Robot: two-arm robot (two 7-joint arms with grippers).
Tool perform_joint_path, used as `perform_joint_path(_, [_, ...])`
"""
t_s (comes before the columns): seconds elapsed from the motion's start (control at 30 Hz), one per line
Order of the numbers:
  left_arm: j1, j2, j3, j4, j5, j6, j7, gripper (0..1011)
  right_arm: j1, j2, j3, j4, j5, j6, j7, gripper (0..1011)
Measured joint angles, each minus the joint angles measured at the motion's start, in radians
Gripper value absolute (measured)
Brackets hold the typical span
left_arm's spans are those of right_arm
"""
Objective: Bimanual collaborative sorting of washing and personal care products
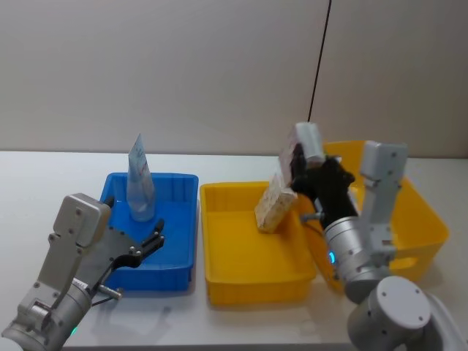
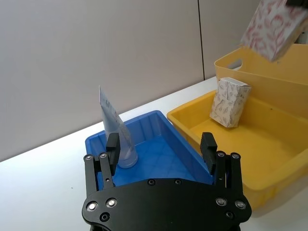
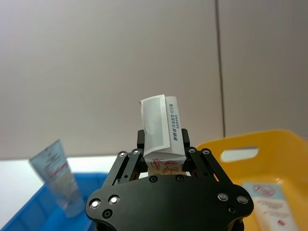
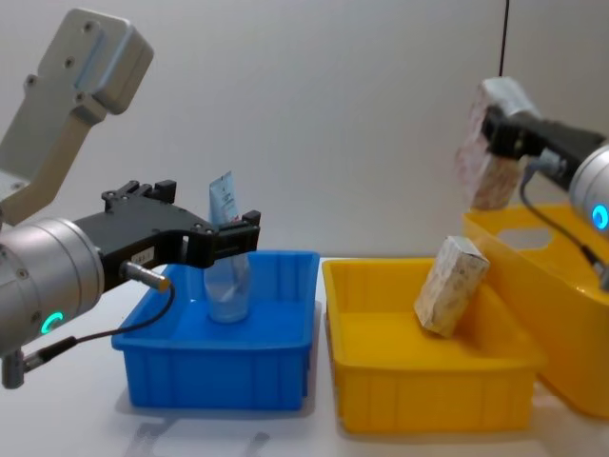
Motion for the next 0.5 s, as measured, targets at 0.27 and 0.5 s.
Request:
perform_joint_path(0.27, [0.0, 0.0, 0.0, 0.0, 0.0, 0.0, 0.0, 1001, 0.014, -0.001, 0.048, -0.029, -0.017, -0.014, -0.049, 330])
perform_joint_path(0.5, [0.0, 0.0, 0.0, 0.0, 0.0, 0.0, 0.0, 1001, 0.017, 0.001, 0.086, -0.051, -0.048, 0.012, -0.104, 330])
